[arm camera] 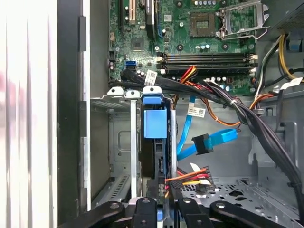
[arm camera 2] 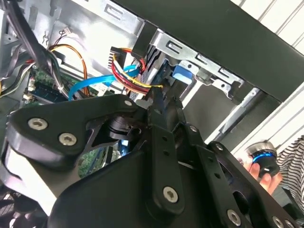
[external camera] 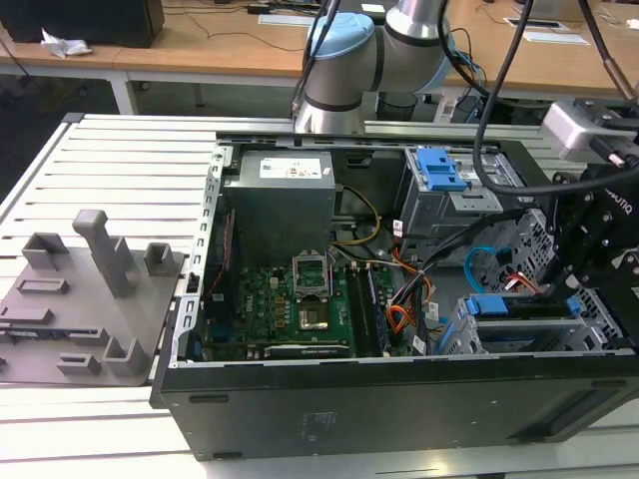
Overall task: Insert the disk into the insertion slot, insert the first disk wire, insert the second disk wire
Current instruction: 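Insert the first disk wire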
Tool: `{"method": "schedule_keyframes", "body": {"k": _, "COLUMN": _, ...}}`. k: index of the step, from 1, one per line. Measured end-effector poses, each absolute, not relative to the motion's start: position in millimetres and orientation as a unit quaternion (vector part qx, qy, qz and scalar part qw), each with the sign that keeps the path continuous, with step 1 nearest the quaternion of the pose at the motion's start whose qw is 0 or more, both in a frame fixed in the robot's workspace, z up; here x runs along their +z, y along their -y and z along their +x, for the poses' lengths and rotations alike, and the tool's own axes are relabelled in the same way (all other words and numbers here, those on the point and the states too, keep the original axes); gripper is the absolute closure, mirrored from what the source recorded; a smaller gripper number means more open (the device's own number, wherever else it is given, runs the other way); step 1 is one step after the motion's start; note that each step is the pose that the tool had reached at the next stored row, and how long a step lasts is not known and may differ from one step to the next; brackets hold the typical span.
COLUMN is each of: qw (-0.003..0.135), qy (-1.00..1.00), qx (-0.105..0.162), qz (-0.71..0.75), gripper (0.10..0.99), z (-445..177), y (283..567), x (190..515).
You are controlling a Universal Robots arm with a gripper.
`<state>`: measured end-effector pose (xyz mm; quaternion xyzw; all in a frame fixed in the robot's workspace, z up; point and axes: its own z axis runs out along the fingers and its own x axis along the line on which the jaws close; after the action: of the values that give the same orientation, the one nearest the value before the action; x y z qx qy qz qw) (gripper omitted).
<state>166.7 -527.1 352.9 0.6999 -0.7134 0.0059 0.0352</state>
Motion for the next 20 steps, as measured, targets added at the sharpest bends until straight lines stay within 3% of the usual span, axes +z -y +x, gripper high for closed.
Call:
{"method": "schedule_keyframes", "body": {"k": 2, "qw": 0.035, "qy": 0.713, "qx": 0.006, "qz": 0.700, "gripper": 0.855, "z": 166.5, "y": 526.7, "x": 355.3}}
{"method": "schedule_keyframes", "body": {"k": 4, "qw": 0.035, "qy": 0.713, "qx": 0.006, "qz": 0.700, "gripper": 0.980, "z": 165.9, "y": 526.6, "x": 359.7}}
{"method": "schedule_keyframes", "body": {"k": 20, "qw": 0.035, "qy": 0.713, "qx": 0.006, "qz": 0.700, "gripper": 0.980, "z": 135.0, "y": 526.6, "x": 363.3}}
